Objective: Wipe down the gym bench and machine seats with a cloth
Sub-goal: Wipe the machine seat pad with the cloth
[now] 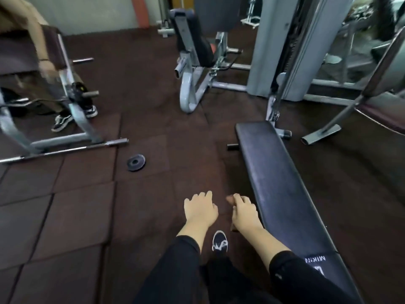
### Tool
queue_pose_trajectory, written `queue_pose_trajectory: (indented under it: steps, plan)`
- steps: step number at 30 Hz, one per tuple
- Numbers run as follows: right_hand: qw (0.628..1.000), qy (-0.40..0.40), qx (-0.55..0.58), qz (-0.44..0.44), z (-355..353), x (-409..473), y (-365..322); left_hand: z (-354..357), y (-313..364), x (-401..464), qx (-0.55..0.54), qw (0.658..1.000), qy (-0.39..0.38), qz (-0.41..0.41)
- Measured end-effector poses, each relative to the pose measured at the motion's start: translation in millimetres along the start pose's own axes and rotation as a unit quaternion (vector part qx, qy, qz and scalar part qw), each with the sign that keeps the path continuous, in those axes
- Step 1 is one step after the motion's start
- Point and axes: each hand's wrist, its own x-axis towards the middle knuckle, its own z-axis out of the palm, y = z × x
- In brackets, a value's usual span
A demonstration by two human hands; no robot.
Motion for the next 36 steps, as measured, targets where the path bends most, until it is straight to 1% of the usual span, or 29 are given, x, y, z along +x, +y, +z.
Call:
queue_pose_trajectory:
  steps: [5, 10, 15, 20, 25, 28, 33, 36]
  plan:
    - [1.000, 0.015, 0.006, 0.021, -29.1, 112.6, -23.6, -39.4, -4.0, 114.2, 0.014, 0.999, -0.016, 0.024]
    - [1.000, 0.021, -0.010, 0.003, -74.1, 239.2, -48.8, -91.3, -3.2, 232.0, -0.002, 0.999, -0.028, 0.017]
    - [0.999, 0.023, -0.026, -0.017, -105.8, 355.1, -89.5, -143.7, -19.1, 335.8, -0.010, 1.000, -0.024, 0.000]
    - [0.999, 0.006, -0.037, -0.032, -115.2, 470.2, -140.7, -190.0, -49.7, 442.5, -0.007, 1.000, -0.020, -0.010]
    - [0.999, -0.003, -0.032, -0.032, -118.2, 590.7, -201.2, -239.4, -96.8, 561.6, 0.002, 1.000, -0.021, -0.015]
    - [1.000, -0.013, -0.015, -0.020, -122.8, 649.3, -234.6, -268.3, -122.9, 621.9, -0.002, 0.999, -0.036, -0.015]
    - [1.000, -0.015, 0.009, -0.020, -134.7, 744.5, -286.6, -317.0, -158.0, 720.5, 0.001, 0.999, -0.039, -0.016]
    - [0.999, -0.031, 0.003, -0.019, -138.3, 797.8, -307.1, -340.1, -172.5, 772.1, 0.001, 0.999, -0.041, -0.013]
